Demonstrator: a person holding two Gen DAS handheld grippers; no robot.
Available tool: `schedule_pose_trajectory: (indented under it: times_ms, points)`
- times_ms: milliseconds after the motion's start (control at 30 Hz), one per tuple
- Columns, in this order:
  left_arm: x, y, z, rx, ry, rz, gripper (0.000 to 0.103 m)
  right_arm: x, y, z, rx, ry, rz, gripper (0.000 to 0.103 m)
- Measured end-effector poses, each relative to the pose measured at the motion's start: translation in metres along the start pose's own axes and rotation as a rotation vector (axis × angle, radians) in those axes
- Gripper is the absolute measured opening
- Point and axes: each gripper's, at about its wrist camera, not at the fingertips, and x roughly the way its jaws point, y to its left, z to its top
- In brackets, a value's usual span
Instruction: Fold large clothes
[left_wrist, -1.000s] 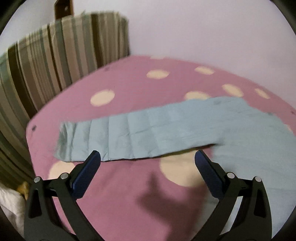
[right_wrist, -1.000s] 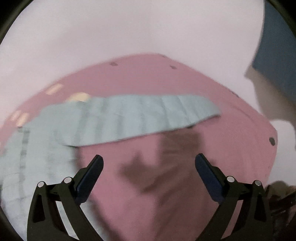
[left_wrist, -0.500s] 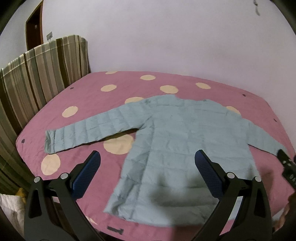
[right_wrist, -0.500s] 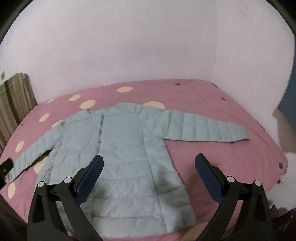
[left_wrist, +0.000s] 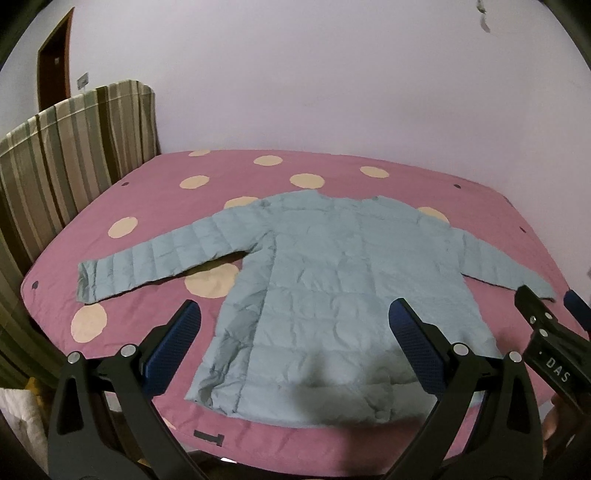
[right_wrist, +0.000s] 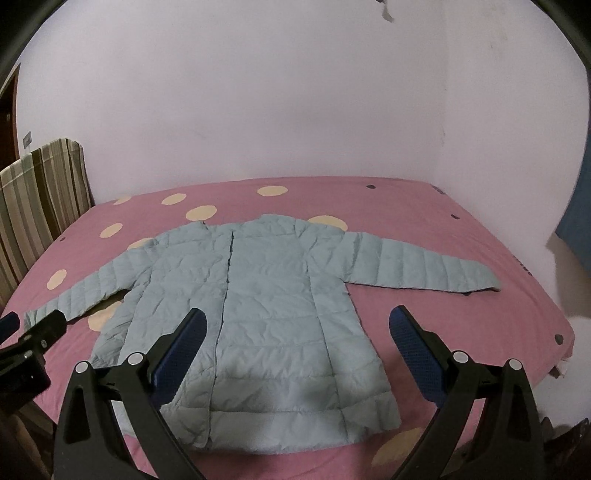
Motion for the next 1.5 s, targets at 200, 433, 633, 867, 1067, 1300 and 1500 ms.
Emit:
schedule_pose_trajectory:
  times_ms: [200, 433, 633, 867, 1067, 1300, 1500]
  points:
    - [-0.003, -0.004, -0.001, 0.014, -0.001, -0.016, 0.101, -0.002, -0.001, -0.001, 0.010, 0.004, -0.008, 0.098]
    - [-0.007, -0.003, -0.004, 0.010, -0.009, -0.019, 0.101, -0.006, 0.003, -0.003, -0.005, 0.003, -0.005, 0.098]
    - [-0.009, -0.003, -0.003, 0.007, -0.020, -0.018, 0.101, -0.016, 0.007, -0.004, -0.015, -0.016, -0.001, 0.098]
    - [-0.011, 0.001, -0.001, -0.023, -0.025, -0.017, 0.101, -0.016, 0.013, -0.005, -0.029, -0.014, -0.003, 0.098]
    - [-0.012, 0.000, -0.001, -0.013, -0.037, -0.013, 0.101, -0.016, 0.014, -0.005, -0.030, -0.013, -0.006, 0.098]
    - [-0.016, 0.004, -0.001, -0.012, -0.067, -0.026, 0.101, -0.015, 0.013, -0.004, -0.030, -0.013, -0.005, 0.098]
    - [-0.014, 0.005, -0.001, -0.004, -0.056, -0.050, 0.101, -0.014, 0.013, -0.005, -0.029, -0.012, -0.005, 0.098]
